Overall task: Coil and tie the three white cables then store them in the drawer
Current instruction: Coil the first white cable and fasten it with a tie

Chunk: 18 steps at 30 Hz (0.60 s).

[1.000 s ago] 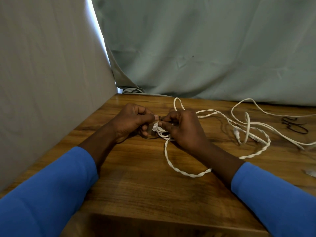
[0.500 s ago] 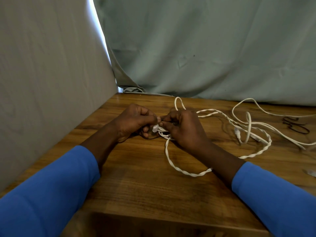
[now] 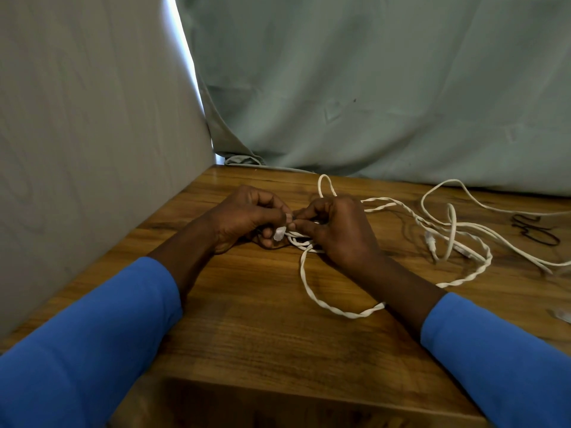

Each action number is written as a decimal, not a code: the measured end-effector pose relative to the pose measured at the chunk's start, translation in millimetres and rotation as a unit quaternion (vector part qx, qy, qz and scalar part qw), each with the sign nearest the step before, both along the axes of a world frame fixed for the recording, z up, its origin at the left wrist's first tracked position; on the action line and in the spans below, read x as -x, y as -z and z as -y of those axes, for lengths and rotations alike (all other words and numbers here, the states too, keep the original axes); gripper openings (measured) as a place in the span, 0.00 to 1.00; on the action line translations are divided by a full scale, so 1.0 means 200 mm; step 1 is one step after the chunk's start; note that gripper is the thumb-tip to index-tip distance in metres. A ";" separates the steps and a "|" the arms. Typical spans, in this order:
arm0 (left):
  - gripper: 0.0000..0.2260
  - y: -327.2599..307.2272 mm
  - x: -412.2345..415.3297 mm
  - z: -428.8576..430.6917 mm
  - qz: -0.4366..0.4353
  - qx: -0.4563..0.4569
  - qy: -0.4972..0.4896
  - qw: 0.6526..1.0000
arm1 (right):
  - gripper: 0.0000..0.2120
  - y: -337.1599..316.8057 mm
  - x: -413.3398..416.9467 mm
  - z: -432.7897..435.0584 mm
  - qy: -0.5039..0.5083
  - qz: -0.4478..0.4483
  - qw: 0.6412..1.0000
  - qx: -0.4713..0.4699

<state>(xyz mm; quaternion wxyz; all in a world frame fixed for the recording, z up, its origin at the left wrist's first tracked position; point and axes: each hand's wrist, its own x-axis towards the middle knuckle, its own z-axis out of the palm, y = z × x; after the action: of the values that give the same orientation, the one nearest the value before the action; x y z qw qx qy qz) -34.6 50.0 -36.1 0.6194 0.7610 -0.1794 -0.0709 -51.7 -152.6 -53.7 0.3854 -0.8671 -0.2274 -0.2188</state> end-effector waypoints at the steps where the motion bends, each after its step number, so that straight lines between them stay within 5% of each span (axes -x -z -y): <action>1: 0.03 0.00 0.00 0.00 -0.001 0.002 0.001 1.000 | 0.04 0.00 0.00 0.00 0.000 0.004 1.000 0.005; 10: 0.04 0.02 -0.01 -0.01 0.012 0.016 0.011 1.000 | 0.04 -0.01 -0.01 0.02 -0.044 -0.018 0.999 0.014; 18: 0.06 0.03 -0.02 0.00 0.033 0.030 0.006 0.999 | 0.02 -0.01 -0.02 0.01 -0.051 -0.090 0.990 -0.091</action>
<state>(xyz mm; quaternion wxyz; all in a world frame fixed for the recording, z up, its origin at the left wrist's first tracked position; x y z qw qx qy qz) -30.5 50.4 -42.0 0.6354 0.7428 -0.2064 -0.0435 -48.1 -154.4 -52.7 0.4924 -0.8319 -0.2144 -0.1398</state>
